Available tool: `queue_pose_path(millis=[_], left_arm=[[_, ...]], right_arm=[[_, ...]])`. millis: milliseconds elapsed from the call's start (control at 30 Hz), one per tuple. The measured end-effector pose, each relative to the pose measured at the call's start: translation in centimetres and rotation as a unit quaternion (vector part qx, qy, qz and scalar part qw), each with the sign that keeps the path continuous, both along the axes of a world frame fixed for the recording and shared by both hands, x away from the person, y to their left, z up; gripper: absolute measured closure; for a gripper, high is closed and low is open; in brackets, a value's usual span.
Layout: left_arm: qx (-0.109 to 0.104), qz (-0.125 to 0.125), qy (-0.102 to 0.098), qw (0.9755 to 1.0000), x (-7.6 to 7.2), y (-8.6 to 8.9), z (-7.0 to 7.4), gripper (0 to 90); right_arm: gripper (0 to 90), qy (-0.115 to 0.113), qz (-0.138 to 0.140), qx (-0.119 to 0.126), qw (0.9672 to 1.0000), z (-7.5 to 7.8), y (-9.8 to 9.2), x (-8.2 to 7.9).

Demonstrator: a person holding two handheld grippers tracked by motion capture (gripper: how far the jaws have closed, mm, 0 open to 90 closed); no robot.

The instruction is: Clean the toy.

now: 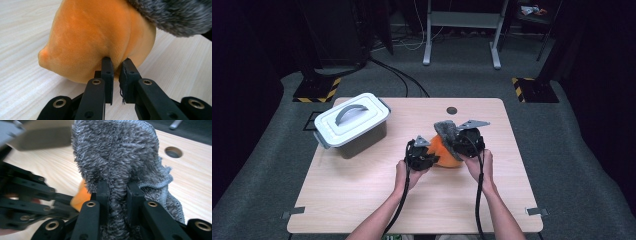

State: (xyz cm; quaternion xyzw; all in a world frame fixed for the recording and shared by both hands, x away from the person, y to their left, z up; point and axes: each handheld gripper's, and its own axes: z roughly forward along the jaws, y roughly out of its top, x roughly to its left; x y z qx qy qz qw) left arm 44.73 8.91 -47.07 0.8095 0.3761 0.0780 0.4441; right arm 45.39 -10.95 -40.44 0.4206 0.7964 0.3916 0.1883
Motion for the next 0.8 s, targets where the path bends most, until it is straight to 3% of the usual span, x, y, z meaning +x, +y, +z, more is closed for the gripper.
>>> queue_pose_path(millis=[33, 100, 167, 300, 467, 533, 800], left_arm=[[-0.001, 0.004, 0.000, 1.0000, 0.0, 0.0, -0.1, 82.1], [-0.004, 0.010, 0.003, 0.9999, 0.1, 0.1, -0.2, 82.0], [-0.014, 0.013, 0.013, 0.9997, 0.3, 0.3, -0.4, 82.1], [-0.011, 0.017, 0.011, 0.9997, 0.3, 0.4, -0.6, 82.1], [-0.008, 0.017, 0.010, 0.9998, 0.4, 0.4, -0.6, 82.1], [-0.004, 0.017, 0.007, 0.9998, 0.4, 0.5, -0.7, 82.1], [0.002, 0.017, 0.007, 0.9998, 0.4, 0.7, -0.8, 82.1]], right_arm=[[75.9, 0.003, 0.000, 0.002, 1.0000, -0.1, 0.1, 0.1], [76.0, -0.008, -0.006, -0.020, 0.9998, -0.3, 0.4, 0.2], [76.0, -0.005, -0.006, -0.018, 0.9998, -0.5, 0.5, 0.2], [75.9, -0.003, -0.010, -0.014, 0.9998, -0.7, 0.4, 0.1], [75.9, 0.000, -0.017, -0.008, 0.9998, -0.8, -0.4, 0.0], [75.8, -0.003, -0.020, -0.019, 0.9996, -1.0, -0.8, -0.1], [75.8, 0.013, -0.044, -0.011, 0.9989, -2.5, -3.1, -0.2]])
